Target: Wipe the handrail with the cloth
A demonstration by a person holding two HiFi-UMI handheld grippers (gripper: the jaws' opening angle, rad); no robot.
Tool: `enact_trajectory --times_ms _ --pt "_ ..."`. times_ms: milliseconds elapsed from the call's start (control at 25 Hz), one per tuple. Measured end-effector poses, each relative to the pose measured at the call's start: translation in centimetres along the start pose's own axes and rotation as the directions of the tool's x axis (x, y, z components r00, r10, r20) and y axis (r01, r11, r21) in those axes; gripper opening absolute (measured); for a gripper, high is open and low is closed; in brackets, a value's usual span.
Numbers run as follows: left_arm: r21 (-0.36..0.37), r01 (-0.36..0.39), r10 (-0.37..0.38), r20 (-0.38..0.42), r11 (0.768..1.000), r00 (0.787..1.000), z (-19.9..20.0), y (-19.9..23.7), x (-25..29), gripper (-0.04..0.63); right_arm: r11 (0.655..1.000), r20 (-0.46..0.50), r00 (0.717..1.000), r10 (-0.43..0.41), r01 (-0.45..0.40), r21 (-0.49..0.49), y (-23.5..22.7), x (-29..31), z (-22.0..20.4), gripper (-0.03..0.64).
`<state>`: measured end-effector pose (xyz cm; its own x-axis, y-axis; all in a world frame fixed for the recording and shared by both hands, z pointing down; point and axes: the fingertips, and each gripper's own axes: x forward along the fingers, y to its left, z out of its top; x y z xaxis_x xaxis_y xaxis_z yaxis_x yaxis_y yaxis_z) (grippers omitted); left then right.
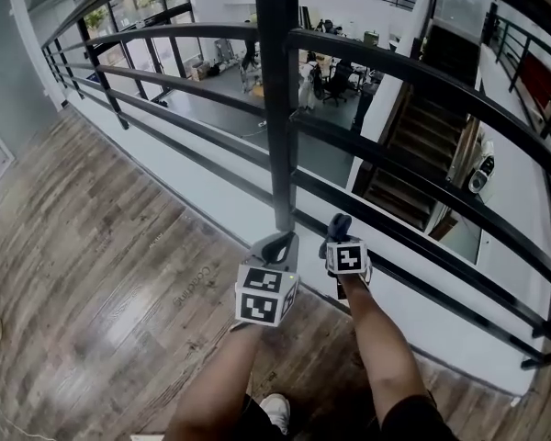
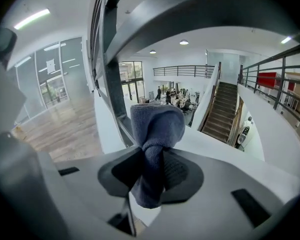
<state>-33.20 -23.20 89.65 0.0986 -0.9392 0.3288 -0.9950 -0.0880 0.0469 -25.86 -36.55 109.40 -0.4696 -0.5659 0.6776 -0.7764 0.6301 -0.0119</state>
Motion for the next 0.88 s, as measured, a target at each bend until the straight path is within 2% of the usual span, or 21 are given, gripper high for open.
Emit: enact_trajectory --times_ms 280,480,600,720,880 --pt "0.076 0.082 -0.078 -0.049 0.994 0.996 -0.9 -6.0 2.0 -0.002 0.998 -0.015 1.000 -0.023 0.024 0.053 -4.7 -3.6 -3.2 0.101" --pt "0.117 0.127 -0.119 -0.070 0.985 0.990 -1.0 -10.3 3.3 -0.002 0.992 0.012 1.000 -0.026 0.025 0.120 -8.3 -6.4 -5.6 0.103" --pt "0.082 0.181 -0.174 -0.084 0.980 0.981 -1.0 -13.4 4.0 -0.002 0.989 0.033 0.999 -0.039 0.034 0.141 -10.7 -8.0 -7.0 0.103" --pt "0.059 0.213 -0.210 -0.058 0.975 0.976 -0.4 -16.1 4.2 -0.002 0.980 0.051 0.996 -0.078 0.067 0.187 -14.3 -10.3 -8.7 0.103" --pt "0.126 0.231 -0.228 -0.035 0.965 0.973 0.0 -19.5 4.2 -0.002 0.964 0.046 0.989 -0.142 0.128 0.233 -19.4 -13.4 -11.3 0.103"
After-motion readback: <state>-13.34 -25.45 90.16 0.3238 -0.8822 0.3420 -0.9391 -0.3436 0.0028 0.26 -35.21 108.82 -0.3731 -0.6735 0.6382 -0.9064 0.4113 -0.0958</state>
